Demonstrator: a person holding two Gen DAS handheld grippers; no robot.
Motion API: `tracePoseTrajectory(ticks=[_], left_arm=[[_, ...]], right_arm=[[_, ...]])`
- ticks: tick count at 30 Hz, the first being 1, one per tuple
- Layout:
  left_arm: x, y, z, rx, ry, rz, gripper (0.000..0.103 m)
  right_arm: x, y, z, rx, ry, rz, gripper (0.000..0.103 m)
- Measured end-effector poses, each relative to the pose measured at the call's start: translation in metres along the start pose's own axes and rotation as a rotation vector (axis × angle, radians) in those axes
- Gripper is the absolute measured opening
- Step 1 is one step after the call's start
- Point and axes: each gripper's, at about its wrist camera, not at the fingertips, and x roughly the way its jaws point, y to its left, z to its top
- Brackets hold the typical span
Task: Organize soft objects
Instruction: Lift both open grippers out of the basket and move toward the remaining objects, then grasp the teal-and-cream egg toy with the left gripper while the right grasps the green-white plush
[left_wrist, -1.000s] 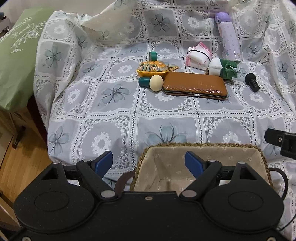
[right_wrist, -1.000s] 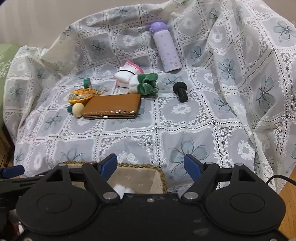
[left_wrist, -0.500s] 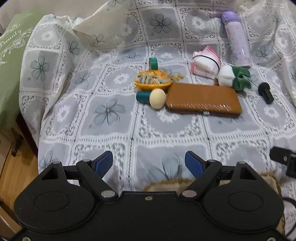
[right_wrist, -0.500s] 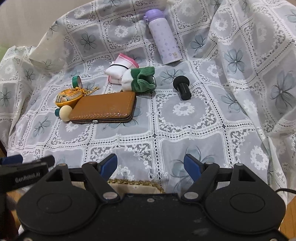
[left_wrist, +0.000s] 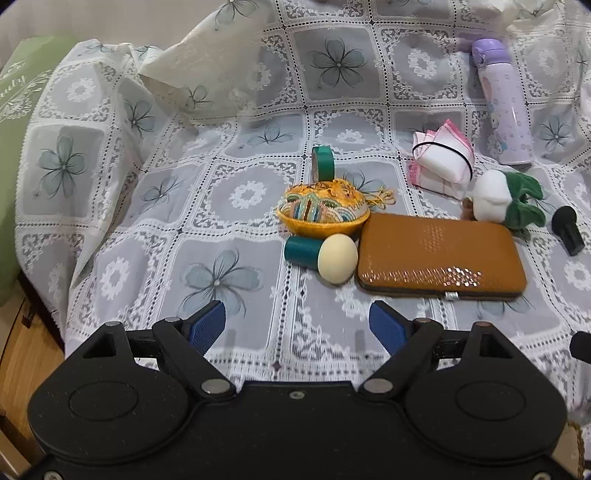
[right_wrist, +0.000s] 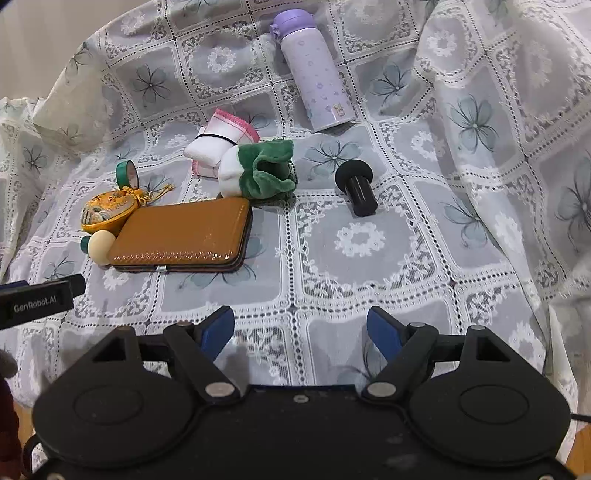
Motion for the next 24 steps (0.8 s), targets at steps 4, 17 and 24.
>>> tracePoseTrajectory(ticks=[4, 17, 24], left_arm=[[0.013, 0.001, 0.006, -0.013, 0.006, -0.020, 0.082], [0.047, 0.009, 0.022, -0.056, 0.002, -0.057, 0.082], [0.059, 0.015, 0.029, -0.078, 0.000, -0.096, 0.083]], right_arm=[[0.011, 0.003, 0.005, -0.007, 0.018, 0.001, 0.080], [0.031, 0.014, 0.024, -0.025, 0.009, 0.004, 0.080], [0.040, 0.027, 0.048, -0.073, -0.066, -0.010, 0.082]])
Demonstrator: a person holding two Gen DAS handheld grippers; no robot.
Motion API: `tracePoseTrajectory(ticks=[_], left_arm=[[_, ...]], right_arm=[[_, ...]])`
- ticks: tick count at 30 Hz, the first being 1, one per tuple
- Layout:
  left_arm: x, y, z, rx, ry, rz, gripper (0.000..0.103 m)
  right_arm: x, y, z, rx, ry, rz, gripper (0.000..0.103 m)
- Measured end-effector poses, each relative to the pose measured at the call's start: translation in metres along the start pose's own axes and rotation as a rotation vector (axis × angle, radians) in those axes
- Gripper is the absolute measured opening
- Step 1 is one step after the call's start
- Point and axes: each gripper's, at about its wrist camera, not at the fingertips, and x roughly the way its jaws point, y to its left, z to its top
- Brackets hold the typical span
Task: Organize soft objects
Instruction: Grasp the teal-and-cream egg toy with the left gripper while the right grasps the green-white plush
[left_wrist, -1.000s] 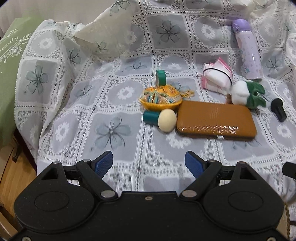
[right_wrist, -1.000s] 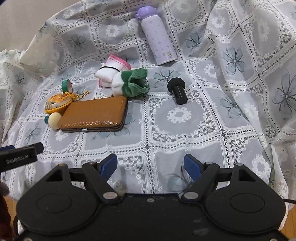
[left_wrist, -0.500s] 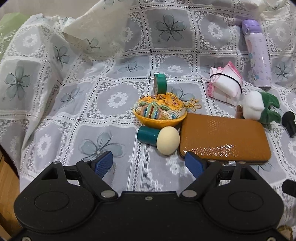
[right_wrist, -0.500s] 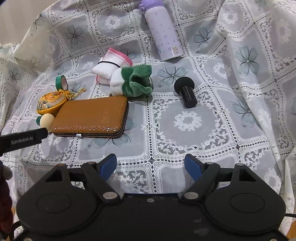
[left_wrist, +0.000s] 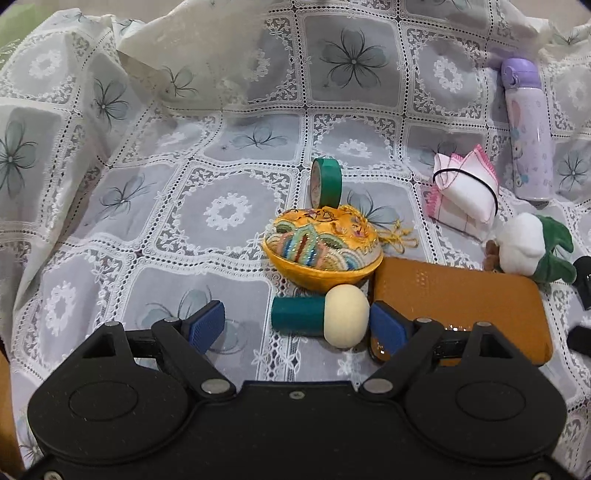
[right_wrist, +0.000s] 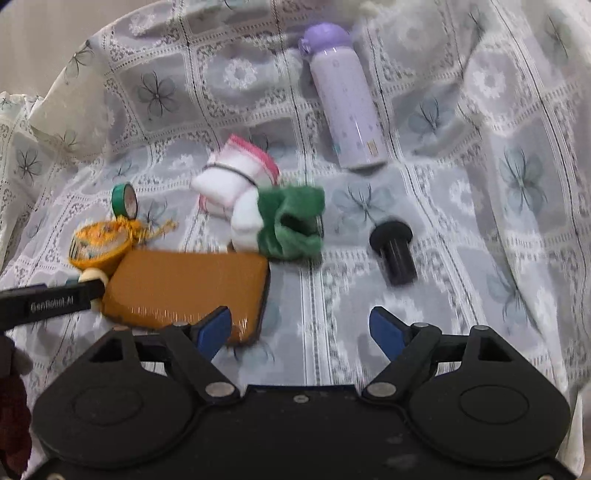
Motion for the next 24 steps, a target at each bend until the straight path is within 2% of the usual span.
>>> tracePoseTrajectory(ticks=[1, 5, 8, 11, 15, 17, 21, 22, 24], left_arm=[[0.001, 0.001, 0.000, -0.002, 0.000, -0.007, 0.082], [0.005, 0.006, 0.002, -0.011, -0.001, -0.066, 0.064], [0.005, 0.008, 0.004, -0.022, 0.004, -0.111, 0.055], [0.003, 0.004, 0.003, -0.006, -0.004, -0.117, 0.054], [0.002, 0.002, 0.002, 0.012, -0.019, -0.110, 0.056], [0.002, 0.004, 0.002, 0.008, -0.020, -0.110, 0.065], [0.006, 0.009, 0.003, -0.016, -0.014, -0.098, 0.075], [0.007, 0.011, 0.003, -0.024, -0.012, -0.098, 0.078], [0.009, 0.014, 0.003, -0.031, -0.009, -0.096, 0.080]], right_arm=[[0.002, 0.002, 0.005, -0.006, -0.013, -0.004, 0.083], [0.012, 0.008, 0.022, -0.022, -0.065, -0.020, 0.088], [0.025, 0.013, 0.034, -0.029, -0.075, -0.023, 0.091], [0.039, 0.018, 0.043, -0.030, -0.072, -0.030, 0.092], [0.058, 0.024, 0.048, -0.046, -0.062, -0.048, 0.095], [0.067, 0.027, 0.048, -0.056, -0.056, -0.057, 0.094], [0.079, 0.030, 0.049, -0.072, -0.048, -0.075, 0.093], [0.081, 0.030, 0.048, -0.074, -0.047, -0.081, 0.092], [0.087, 0.030, 0.049, -0.081, -0.030, -0.084, 0.074]])
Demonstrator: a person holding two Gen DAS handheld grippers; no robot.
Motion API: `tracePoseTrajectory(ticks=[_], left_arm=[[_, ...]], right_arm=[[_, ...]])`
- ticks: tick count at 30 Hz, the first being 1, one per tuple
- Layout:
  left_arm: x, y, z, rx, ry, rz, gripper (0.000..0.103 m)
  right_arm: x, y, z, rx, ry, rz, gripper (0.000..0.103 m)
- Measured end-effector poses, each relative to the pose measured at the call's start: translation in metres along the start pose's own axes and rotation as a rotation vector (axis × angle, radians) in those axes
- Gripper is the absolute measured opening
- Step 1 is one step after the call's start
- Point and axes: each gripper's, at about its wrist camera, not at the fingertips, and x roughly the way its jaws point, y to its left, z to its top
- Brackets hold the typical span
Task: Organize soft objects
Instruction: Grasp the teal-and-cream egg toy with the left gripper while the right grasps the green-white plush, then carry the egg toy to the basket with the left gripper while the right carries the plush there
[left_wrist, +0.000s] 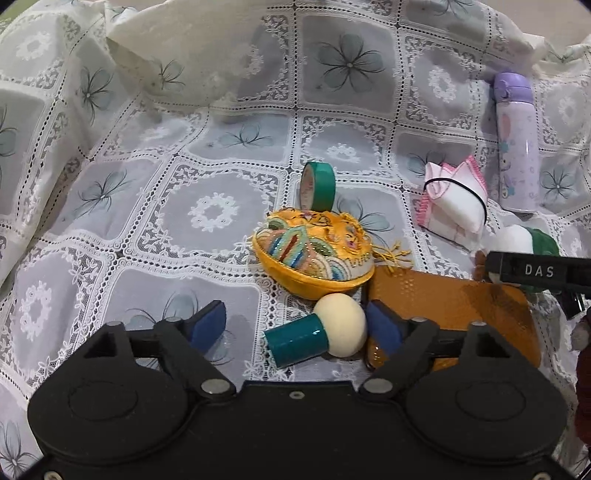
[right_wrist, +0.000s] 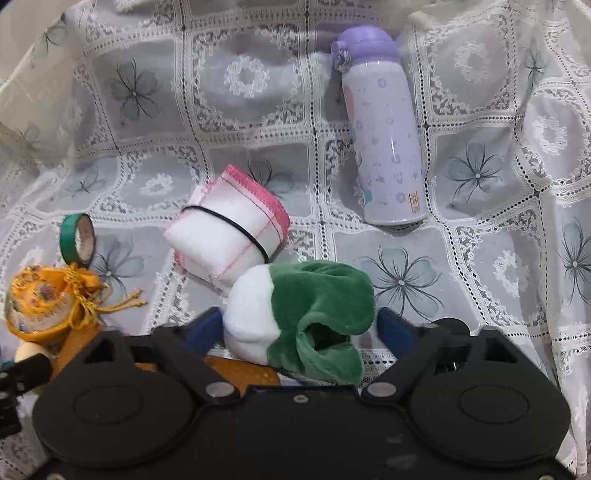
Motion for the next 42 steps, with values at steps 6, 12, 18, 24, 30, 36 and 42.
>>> tracePoseTrajectory(ticks=[6, 12, 18, 24, 30, 36, 42], left_arm=[[-0.003, 0.002, -0.002, -0.026, 0.016, 0.002, 0.080], [-0.005, 0.006, -0.005, -0.102, 0.048, 0.012, 0.082], [-0.010, 0.009, -0.010, -0.149, 0.077, 0.021, 0.082], [-0.024, 0.005, -0.018, -0.140, 0.086, 0.039, 0.083], [-0.027, -0.003, -0.019, -0.106, 0.064, 0.053, 0.090], [-0.024, -0.004, -0.014, -0.116, 0.041, 0.067, 0.090], [-0.017, 0.000, -0.010, -0.158, 0.041, 0.074, 0.089]], right_arm=[[0.001, -0.009, 0.001, 0.044, 0.012, 0.024, 0.067], [-0.017, -0.026, -0.001, 0.088, -0.018, 0.008, 0.067], [-0.040, -0.042, -0.014, 0.103, -0.028, 0.006, 0.067], [-0.063, -0.056, -0.034, 0.135, -0.010, 0.015, 0.068], [-0.080, -0.061, -0.053, 0.153, 0.011, 0.024, 0.068], [-0.088, -0.064, -0.064, 0.168, 0.028, 0.028, 0.068], [-0.090, -0.065, -0.067, 0.170, 0.034, 0.035, 0.068]])
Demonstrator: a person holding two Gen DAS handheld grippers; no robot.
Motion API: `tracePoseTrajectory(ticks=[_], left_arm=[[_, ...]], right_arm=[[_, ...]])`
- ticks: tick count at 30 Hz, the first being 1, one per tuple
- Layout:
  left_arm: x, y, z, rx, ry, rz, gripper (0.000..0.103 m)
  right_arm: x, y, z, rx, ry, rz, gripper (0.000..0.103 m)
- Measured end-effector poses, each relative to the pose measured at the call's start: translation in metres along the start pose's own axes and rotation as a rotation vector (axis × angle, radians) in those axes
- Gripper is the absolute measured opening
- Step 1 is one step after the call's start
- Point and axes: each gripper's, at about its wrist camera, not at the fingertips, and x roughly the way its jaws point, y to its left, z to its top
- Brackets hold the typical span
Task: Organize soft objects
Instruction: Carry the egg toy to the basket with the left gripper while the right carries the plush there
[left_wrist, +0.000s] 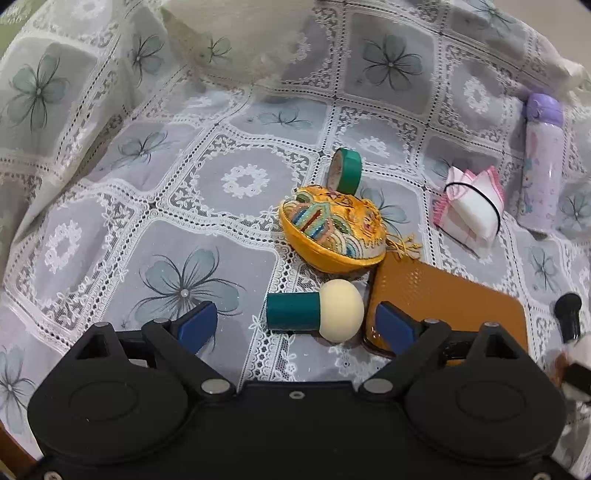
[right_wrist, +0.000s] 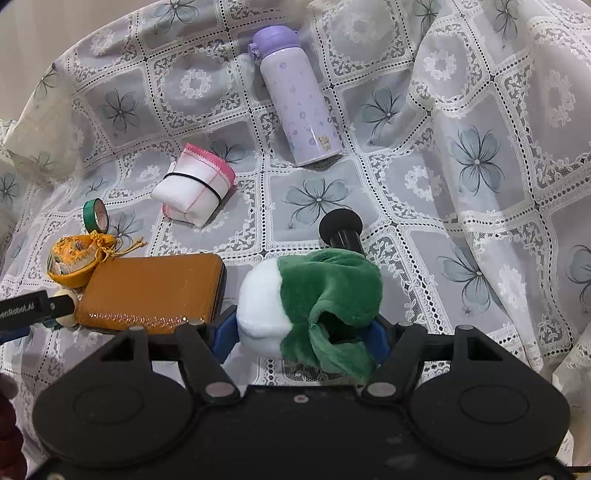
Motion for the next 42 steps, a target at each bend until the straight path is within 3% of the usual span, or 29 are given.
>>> tracePoseTrajectory(ticks=[3, 6, 7, 8, 10, 22, 30, 42], left_arm=[[0.004, 0.003, 0.003, -0.035, 0.009, -0.005, 0.087], [0.008, 0.003, 0.003, -0.040, 0.024, -0.008, 0.071], [0.008, 0.004, 0.003, -0.045, 0.022, -0.022, 0.060], [0.007, 0.004, 0.003, -0.047, 0.021, -0.044, 0.055], [0.005, 0.005, 0.004, -0.048, 0.025, -0.082, 0.055], [-0.045, -0.005, -0.017, 0.040, -0.003, -0.067, 0.055], [-0.098, -0.012, -0.059, 0.111, -0.001, -0.076, 0.055], [-0.150, -0.011, -0.115, 0.134, 0.003, -0.074, 0.055]], right_arm=[[0.001, 0.001, -0.002, -0.001, 0.007, 0.004, 0.068], [0.002, 0.002, -0.004, -0.002, 0.016, 0.008, 0.068], [0.002, 0.002, -0.005, -0.001, 0.019, 0.009, 0.068], [0.002, 0.002, -0.006, -0.001, 0.022, 0.010, 0.068], [0.000, 0.003, -0.007, -0.001, 0.025, 0.013, 0.068], [-0.037, 0.005, -0.023, -0.012, 0.002, 0.045, 0.068], [-0.079, 0.001, -0.055, -0.010, 0.001, 0.084, 0.068], [-0.151, -0.003, -0.109, -0.010, -0.027, 0.143, 0.069]])
